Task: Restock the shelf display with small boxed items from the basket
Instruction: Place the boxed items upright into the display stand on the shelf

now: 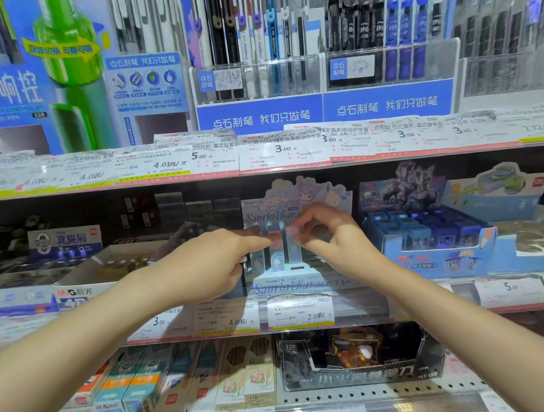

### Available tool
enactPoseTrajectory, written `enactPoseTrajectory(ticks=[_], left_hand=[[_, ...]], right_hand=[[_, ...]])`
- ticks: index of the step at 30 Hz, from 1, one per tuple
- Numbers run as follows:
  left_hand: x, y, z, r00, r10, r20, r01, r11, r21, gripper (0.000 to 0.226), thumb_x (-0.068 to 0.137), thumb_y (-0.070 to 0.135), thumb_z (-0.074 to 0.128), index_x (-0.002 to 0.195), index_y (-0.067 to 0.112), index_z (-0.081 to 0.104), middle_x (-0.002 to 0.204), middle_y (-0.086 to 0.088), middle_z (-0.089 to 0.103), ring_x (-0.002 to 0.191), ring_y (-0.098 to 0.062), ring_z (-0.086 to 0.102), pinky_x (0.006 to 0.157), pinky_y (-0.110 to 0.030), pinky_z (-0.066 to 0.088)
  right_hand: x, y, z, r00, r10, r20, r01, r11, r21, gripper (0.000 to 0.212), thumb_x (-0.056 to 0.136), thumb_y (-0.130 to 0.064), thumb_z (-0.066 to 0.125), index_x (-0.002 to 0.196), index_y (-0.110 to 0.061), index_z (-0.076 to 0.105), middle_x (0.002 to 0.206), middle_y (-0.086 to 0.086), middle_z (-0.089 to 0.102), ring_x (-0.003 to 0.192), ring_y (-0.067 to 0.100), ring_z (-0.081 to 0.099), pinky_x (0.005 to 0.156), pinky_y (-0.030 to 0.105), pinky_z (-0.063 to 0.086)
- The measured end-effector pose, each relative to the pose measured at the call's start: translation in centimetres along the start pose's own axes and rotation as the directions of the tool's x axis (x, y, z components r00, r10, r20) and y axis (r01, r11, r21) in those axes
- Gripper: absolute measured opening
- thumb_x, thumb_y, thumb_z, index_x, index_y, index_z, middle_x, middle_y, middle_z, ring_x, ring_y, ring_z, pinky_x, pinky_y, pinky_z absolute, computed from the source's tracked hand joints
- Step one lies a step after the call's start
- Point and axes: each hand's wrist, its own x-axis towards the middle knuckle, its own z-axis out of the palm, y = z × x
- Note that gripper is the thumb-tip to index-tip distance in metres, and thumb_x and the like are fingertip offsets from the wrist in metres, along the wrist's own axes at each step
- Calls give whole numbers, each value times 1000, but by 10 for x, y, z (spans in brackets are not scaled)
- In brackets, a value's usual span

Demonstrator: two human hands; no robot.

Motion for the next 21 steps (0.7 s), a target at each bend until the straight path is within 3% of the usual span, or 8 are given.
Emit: enactPoseTrajectory(ticks=[3, 8, 11, 13, 14, 17, 19, 21], left_hand=[[0, -2, 3, 1000, -1, -4, 1, 1000, -6, 68, 83, 3, 40, 139, 42, 32, 89, -4, 67, 62, -15, 47, 70, -34, 46], [0, -5, 6, 1000, 21, -9, -21, 1000, -1, 68, 82, 5, 39, 139, 43, 33, 118, -5, 66, 84, -22, 62, 77, -36, 49], [2, -5, 3, 1000, 21, 16, -20, 1000, -24, 65, 84, 3, 39, 138, 38, 36, 130, 1, 60, 82, -14, 60, 66, -17, 42], [3, -5, 2, 999, 18, 36, -15, 996, -83, 64, 84, 2, 40, 139, 35, 38, 124, 2, 63, 82, -9, 57, 60, -8, 39], [3, -5, 1, 1000, 8, 13, -7, 993, -120, 63, 82, 4, 41, 138, 32, 41, 114, 0, 66, 76, -8, 59, 63, -9, 43], [0, -1, 1, 961, -128, -246, 83, 979, -188, 51, 71, 21, 43, 121, 12, 54, 103, -11, 67, 81, -23, 61, 77, -40, 51], [-3, 7, 1, 909, -164, -383, 86, 973, -213, 52, 65, 24, 44, 113, 9, 53, 96, -10, 63, 85, -28, 58, 74, -43, 50], [-9, 21, -3, 914, -151, -377, 47, 962, -270, 49, 63, 22, 48, 111, 15, 47, 92, -6, 58, 79, -20, 54, 70, -40, 47]], right_hand=[[2, 1, 1, 999, -13, -46, 12, 1000, -12, 11, 83, -12, 58, 80, -18, 67, 90, -1, 52, 88, 3, 51, 80, 6, 37], [4, 1, 4, 997, 59, -40, -57, 996, 63, 30, 78, -21, 46, 72, -1, 67, 90, -12, 55, 88, -11, 49, 82, 4, 35], [4, 2, 3, 996, 88, -29, -86, 993, 87, 34, 81, -20, 44, 77, 3, 69, 96, 0, 60, 95, 2, 53, 83, 3, 35], [4, 1, 1, 990, 134, -33, -131, 987, 96, 34, 86, -19, 41, 81, 0, 69, 101, 5, 61, 100, 12, 54, 84, 3, 35], [3, -1, 1, 988, 148, -39, -144, 985, 98, 34, 86, -21, 39, 84, -4, 68, 100, 3, 61, 99, 13, 54, 82, 3, 36], [2, -10, 0, 982, 163, -93, -148, 977, 156, 25, 81, -25, 38, 90, -24, 61, 97, -11, 58, 95, 5, 54, 78, 1, 37], [-3, -19, -2, 980, 128, -153, -103, 981, 164, 20, 79, -21, 42, 89, -31, 57, 97, -11, 59, 91, 1, 55, 79, 5, 40], [-11, -34, -3, 980, 72, -185, -44, 987, 152, 18, 78, -18, 50, 89, -31, 57, 95, -11, 60, 87, 2, 56, 80, 11, 43]])
